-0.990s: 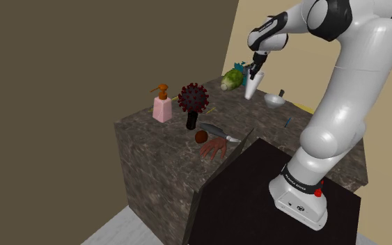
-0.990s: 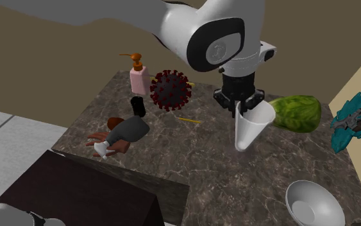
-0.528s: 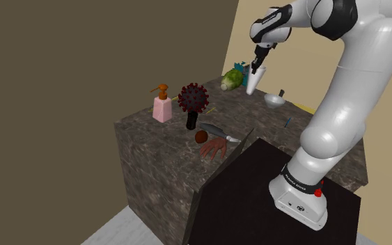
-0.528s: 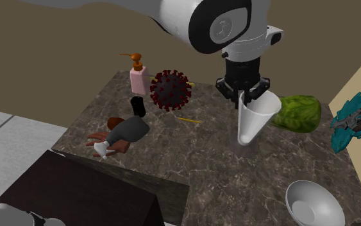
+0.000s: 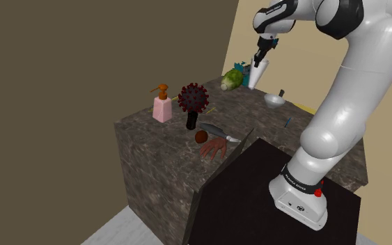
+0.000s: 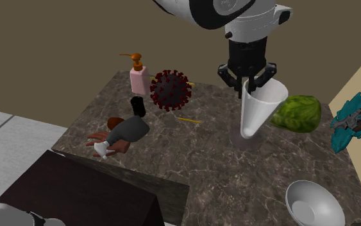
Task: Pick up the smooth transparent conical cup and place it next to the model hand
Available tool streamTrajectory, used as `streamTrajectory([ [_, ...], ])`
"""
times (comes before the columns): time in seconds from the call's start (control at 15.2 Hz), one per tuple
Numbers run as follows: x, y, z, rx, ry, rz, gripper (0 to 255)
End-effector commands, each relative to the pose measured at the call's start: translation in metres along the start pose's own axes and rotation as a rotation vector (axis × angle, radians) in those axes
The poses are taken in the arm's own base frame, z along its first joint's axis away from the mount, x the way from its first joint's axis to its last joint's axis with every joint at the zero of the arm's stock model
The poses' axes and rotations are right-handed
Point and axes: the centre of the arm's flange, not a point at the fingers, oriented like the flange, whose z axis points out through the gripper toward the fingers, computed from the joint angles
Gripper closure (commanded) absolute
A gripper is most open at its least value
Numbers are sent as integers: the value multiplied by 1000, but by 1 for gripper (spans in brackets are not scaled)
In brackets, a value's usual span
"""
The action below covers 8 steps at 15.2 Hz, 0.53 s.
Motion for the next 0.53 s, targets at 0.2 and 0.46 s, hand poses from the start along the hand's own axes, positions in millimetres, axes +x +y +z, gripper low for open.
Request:
streamTrajectory([
  [0.2,3,6,-27,-1,0,0,255],
  [0.46,4,10,-47,-1,0,0,255],
])
